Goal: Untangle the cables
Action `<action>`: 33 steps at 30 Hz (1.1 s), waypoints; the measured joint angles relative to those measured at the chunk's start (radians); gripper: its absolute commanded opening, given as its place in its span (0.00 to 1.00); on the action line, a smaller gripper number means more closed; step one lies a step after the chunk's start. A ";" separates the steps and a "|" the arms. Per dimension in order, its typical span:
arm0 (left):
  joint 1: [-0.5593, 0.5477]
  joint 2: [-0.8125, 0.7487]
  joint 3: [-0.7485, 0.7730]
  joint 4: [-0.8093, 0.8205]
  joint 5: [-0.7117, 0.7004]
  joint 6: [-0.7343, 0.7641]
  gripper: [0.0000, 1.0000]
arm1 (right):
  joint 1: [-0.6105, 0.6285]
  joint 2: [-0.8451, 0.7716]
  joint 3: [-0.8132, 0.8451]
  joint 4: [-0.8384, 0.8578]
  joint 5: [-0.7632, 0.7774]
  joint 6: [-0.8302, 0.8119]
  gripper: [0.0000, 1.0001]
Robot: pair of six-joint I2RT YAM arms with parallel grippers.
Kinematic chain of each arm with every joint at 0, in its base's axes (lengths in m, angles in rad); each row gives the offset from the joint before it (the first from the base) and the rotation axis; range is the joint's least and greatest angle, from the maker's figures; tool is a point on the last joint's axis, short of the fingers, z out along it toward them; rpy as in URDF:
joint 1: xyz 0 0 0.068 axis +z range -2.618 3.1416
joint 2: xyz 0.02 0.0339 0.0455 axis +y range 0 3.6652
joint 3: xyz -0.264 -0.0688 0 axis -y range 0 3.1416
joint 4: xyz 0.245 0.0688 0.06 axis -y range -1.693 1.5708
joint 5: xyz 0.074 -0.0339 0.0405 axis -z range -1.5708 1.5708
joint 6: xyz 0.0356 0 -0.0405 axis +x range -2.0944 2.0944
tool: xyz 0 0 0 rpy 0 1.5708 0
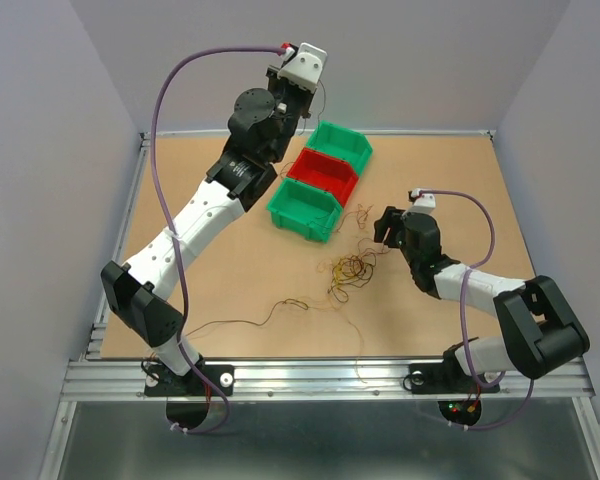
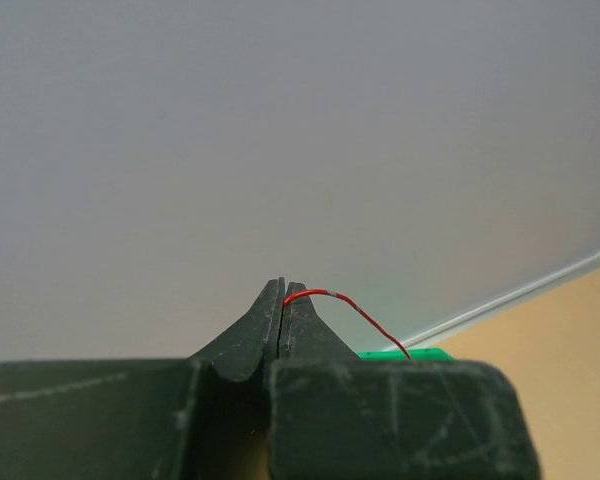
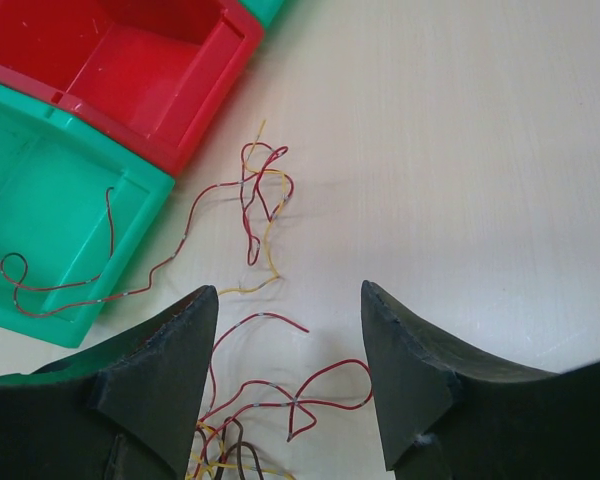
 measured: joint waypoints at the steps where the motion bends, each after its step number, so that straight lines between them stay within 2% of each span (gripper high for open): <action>1: 0.000 0.000 0.001 0.005 -0.002 0.004 0.00 | 0.000 0.000 0.000 0.002 -0.003 0.000 0.65; 19: 0.000 0.015 0.095 -0.004 -0.024 0.039 0.00 | 0.000 -0.002 -0.001 0.006 -0.025 0.000 0.66; 33: 0.000 0.024 0.096 -0.004 -0.026 0.055 0.00 | 0.000 -0.034 -0.020 0.013 -0.040 0.000 0.66</action>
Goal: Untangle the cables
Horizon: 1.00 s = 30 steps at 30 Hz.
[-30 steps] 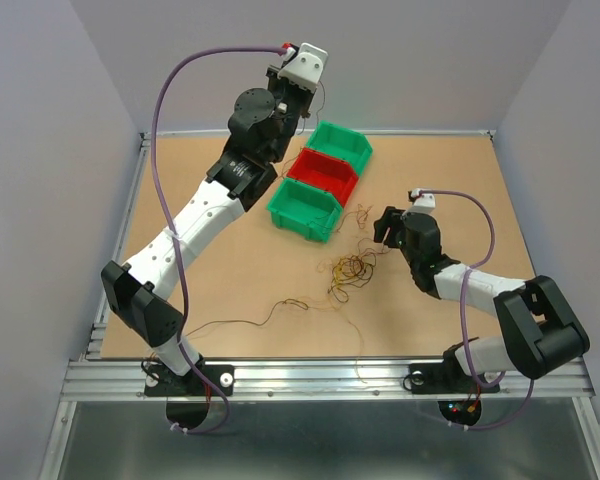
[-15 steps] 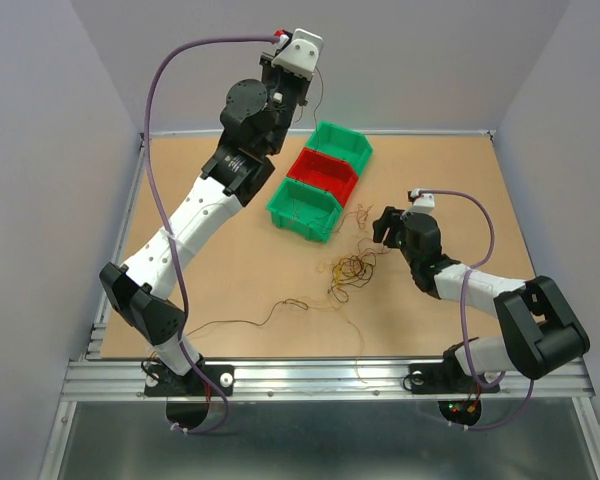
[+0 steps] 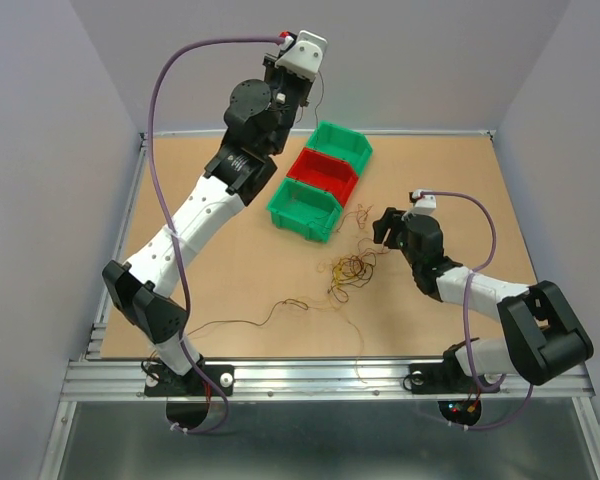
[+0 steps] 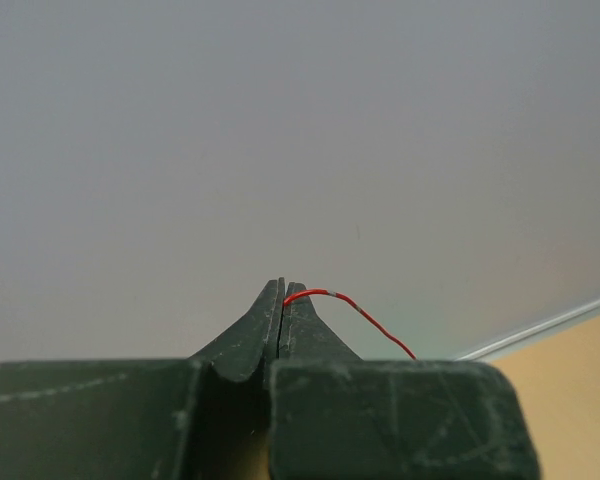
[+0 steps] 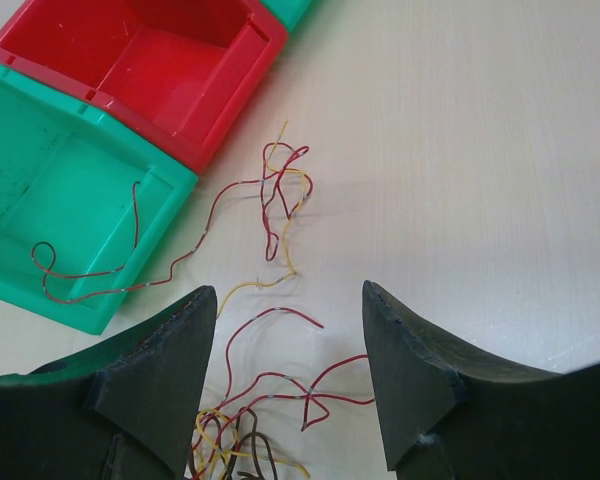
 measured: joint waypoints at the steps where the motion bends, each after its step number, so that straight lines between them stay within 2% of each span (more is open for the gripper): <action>1: 0.000 0.003 0.000 0.000 -0.002 0.003 0.00 | 0.000 0.000 0.000 0.000 -0.001 0.000 0.66; 8: 0.000 0.021 -0.029 0.010 -0.014 0.009 0.00 | 0.000 -0.006 -0.005 0.003 -0.012 0.000 0.66; 17: 0.000 -0.033 -0.385 0.052 0.010 -0.018 0.00 | 0.000 -0.023 -0.027 0.008 -0.022 -0.004 0.66; 21: 0.000 -0.036 -0.467 0.050 0.009 -0.019 0.00 | 0.000 -0.022 -0.027 0.008 -0.025 -0.004 0.66; 26: 0.001 -0.053 -0.459 0.058 -0.004 -0.009 0.00 | 0.000 -0.022 -0.027 0.008 -0.034 -0.004 0.66; 30: 0.001 -0.053 -0.328 0.039 -0.038 0.026 0.00 | 0.000 -0.018 -0.027 0.009 -0.040 -0.004 0.66</action>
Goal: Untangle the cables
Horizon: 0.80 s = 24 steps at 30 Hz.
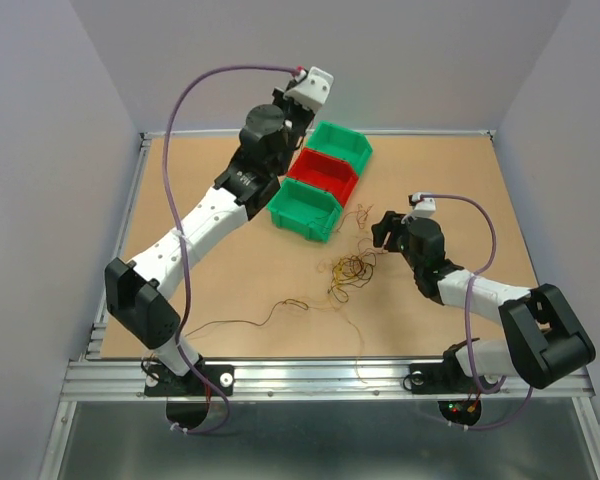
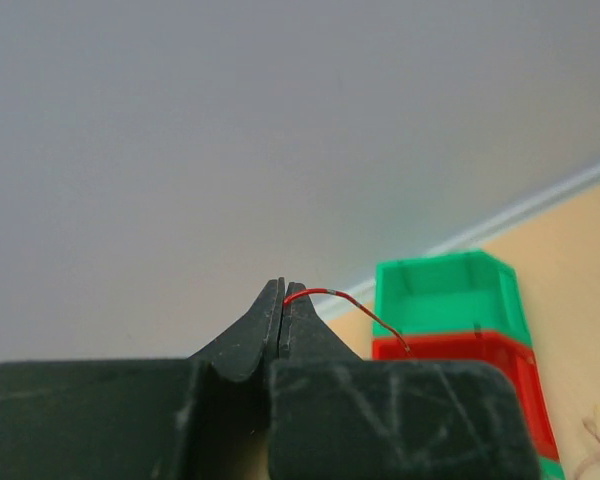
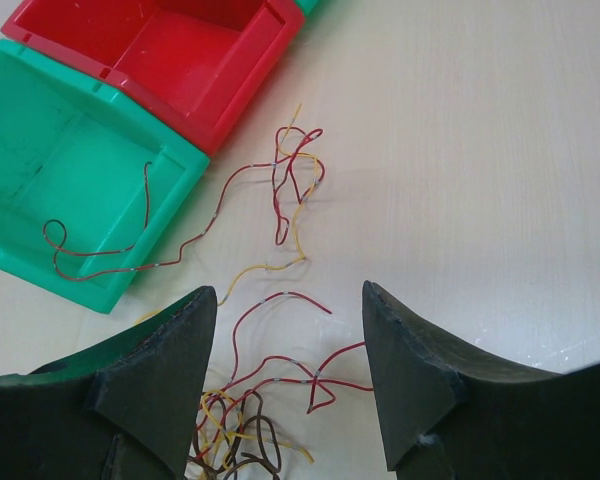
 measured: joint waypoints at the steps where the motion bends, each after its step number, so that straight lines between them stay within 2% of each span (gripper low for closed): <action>1: 0.000 0.006 0.064 -0.003 -0.014 0.014 0.00 | 0.000 0.000 0.000 0.000 -0.001 0.000 0.66; 5: 0.001 0.047 0.329 0.001 -0.058 0.066 0.00 | 0.000 0.000 0.000 0.001 -0.002 -0.001 0.66; 9: 0.000 0.062 0.455 0.012 -0.088 0.108 0.00 | 0.000 0.000 0.000 0.002 -0.004 -0.003 0.66; 13: 0.000 0.066 0.472 0.011 -0.096 0.124 0.00 | 0.000 -0.004 0.000 0.002 -0.004 -0.003 0.66; 24: -0.014 0.124 0.399 -0.017 -0.080 0.119 0.00 | 0.000 -0.015 -0.002 0.003 -0.008 -0.003 0.66</action>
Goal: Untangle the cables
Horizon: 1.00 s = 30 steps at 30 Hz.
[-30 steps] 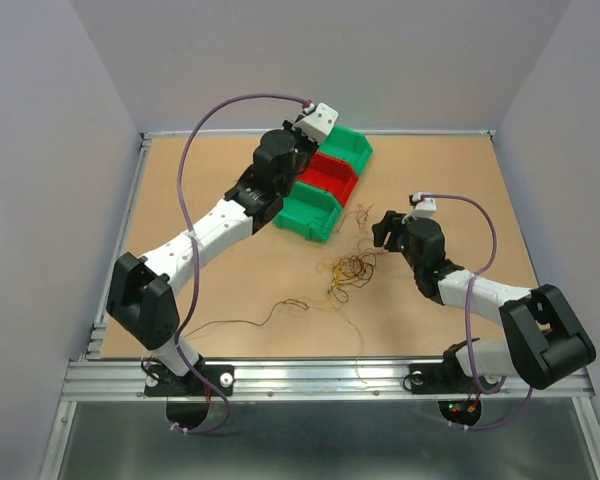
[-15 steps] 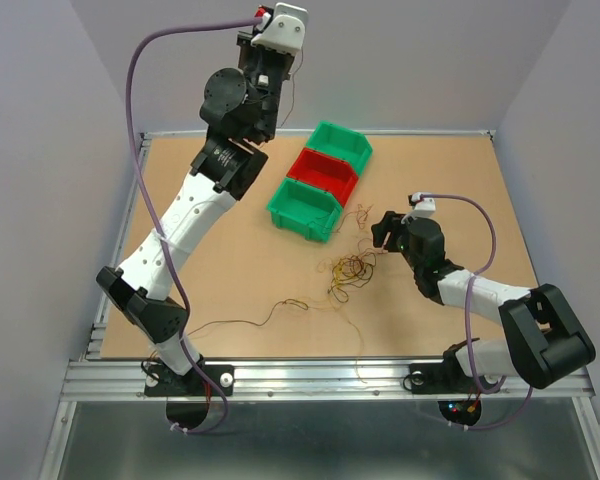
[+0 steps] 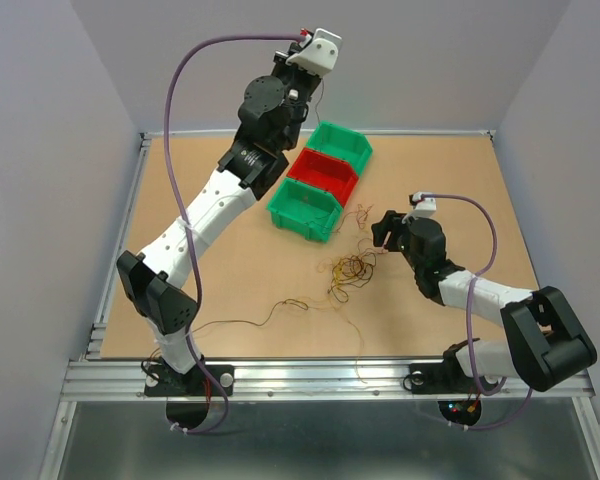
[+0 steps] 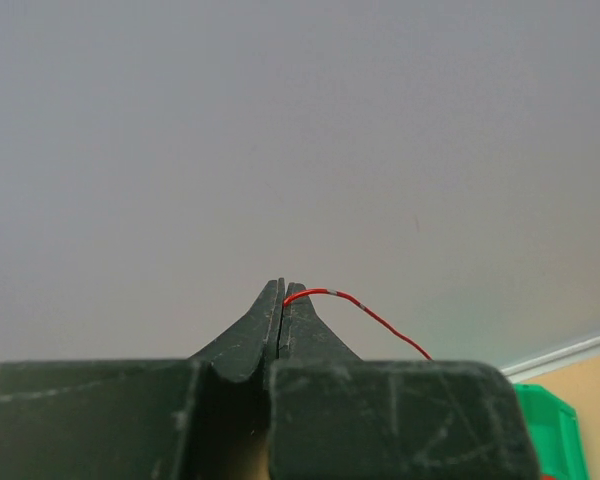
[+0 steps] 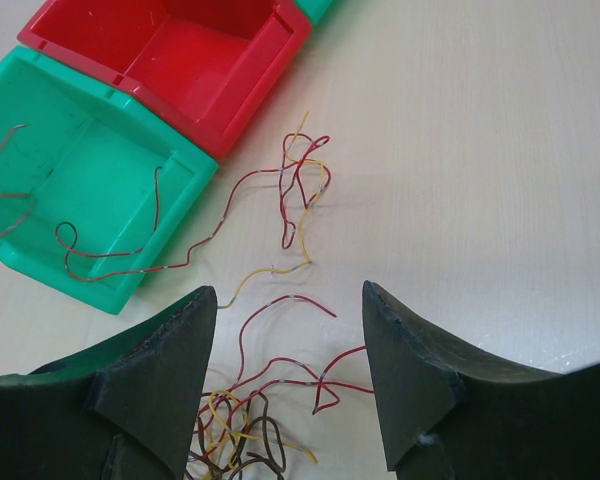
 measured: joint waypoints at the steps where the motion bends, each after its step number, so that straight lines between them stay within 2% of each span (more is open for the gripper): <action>1: 0.000 0.006 0.000 -0.003 0.000 0.000 0.00 | 0.000 0.000 0.000 0.000 0.000 0.000 0.66; 5: 0.000 0.011 -0.045 0.014 0.003 -0.006 0.00 | 0.000 -0.002 -0.003 0.000 -0.003 0.000 0.66; 13: 0.000 0.000 -0.275 0.031 0.029 -0.066 0.00 | 0.000 -0.022 -0.013 0.002 -0.019 -0.001 0.66; 18: 0.001 -0.082 -0.493 0.018 0.089 -0.123 0.00 | 0.000 -0.022 -0.013 0.002 -0.042 -0.006 0.65; 22: 0.001 -0.160 -0.608 0.015 0.143 -0.166 0.00 | 0.000 -0.022 -0.013 0.011 -0.089 -0.017 0.65; 30: 0.002 -0.162 -0.673 -0.018 0.235 -0.196 0.00 | 0.000 -0.022 -0.013 0.047 -0.163 -0.036 0.66</action>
